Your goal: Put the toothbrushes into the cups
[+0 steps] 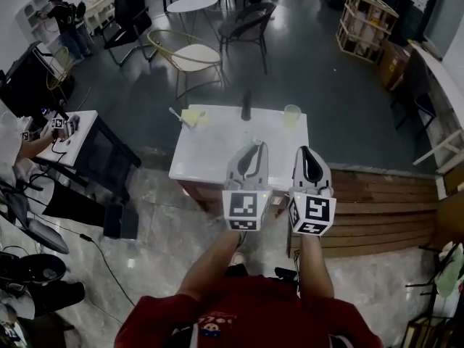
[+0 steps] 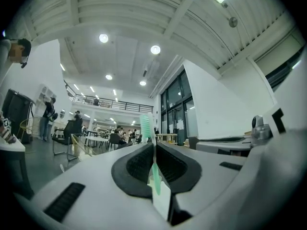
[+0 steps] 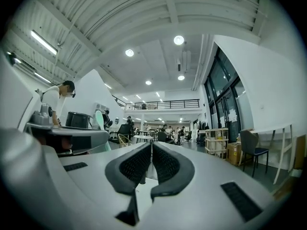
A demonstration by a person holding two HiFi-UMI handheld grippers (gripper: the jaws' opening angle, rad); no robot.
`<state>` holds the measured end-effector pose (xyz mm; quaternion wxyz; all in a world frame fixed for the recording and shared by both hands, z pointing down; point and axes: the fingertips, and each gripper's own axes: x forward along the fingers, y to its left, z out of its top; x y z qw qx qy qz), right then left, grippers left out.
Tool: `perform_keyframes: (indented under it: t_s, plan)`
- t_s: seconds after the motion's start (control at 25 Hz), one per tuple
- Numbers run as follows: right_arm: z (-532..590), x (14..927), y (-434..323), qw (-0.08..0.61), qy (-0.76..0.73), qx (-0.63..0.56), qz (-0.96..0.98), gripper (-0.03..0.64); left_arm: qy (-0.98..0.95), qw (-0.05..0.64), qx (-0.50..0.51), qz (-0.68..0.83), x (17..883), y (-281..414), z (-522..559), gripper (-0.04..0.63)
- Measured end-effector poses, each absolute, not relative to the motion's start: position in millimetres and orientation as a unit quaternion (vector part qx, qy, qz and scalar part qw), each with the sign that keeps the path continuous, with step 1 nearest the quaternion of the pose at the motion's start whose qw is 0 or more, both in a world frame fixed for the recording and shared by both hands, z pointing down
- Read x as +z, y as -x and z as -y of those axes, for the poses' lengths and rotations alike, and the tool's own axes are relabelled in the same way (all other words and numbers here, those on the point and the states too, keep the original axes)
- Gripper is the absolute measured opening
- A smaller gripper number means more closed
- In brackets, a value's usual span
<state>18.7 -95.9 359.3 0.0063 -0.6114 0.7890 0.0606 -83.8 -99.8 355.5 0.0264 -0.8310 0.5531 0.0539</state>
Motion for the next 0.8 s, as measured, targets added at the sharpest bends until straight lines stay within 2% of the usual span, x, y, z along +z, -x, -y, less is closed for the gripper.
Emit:
perform_keyframes:
  t_s: [0.48, 0.8]
  plan:
    - [141.7, 365.5, -25.1, 0.0, 0.639, 0.063, -0.767, 0.034, 0.849, 0.017, 0.061, -0.525, 363.4, 78.8, 152.9, 0.043]
    - [200.8, 374.3, -64.4, 0.011, 0.64, 0.054, -0.766, 0.034, 0.849, 0.025, 0.051, -0.525, 366.9, 39.7, 208.4, 0.043]
